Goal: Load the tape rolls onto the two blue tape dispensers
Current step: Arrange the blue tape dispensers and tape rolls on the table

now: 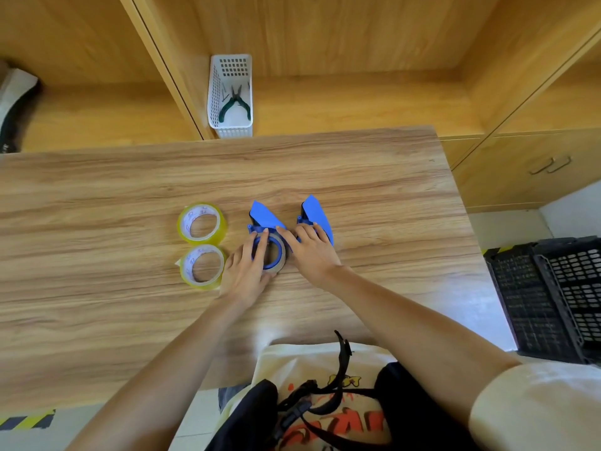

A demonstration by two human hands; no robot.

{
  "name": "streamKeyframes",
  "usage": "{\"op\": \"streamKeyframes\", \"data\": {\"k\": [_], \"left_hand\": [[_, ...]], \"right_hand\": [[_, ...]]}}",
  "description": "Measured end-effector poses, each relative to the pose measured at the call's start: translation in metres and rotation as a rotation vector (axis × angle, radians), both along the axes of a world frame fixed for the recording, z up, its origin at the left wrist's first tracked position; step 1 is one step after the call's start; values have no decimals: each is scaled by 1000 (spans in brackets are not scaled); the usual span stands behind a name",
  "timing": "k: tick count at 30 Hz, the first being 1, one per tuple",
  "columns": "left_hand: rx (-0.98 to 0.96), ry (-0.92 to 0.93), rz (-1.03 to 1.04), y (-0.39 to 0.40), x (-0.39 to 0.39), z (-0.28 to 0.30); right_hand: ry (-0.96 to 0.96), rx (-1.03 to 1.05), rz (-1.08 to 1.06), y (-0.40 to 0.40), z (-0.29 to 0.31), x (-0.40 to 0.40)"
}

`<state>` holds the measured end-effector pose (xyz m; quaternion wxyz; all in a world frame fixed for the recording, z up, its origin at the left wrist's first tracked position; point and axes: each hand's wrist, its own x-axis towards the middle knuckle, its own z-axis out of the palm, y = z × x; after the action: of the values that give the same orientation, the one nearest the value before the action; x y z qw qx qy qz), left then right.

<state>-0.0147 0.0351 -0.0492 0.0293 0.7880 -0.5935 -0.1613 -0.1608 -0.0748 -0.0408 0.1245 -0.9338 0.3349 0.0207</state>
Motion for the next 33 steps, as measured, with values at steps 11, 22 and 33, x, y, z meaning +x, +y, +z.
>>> {"op": "streamKeyframes", "data": {"k": [11,22,33], "left_hand": [[-99,333,58,-1,7,12],[-315,347,57,49,10,22],[-247,319,60,103,17,15]], "right_hand": [[14,95,-44,-14,3,-4],[-108,197,-99,-10,7,3],[-202,93,107,22,8,20]]}}
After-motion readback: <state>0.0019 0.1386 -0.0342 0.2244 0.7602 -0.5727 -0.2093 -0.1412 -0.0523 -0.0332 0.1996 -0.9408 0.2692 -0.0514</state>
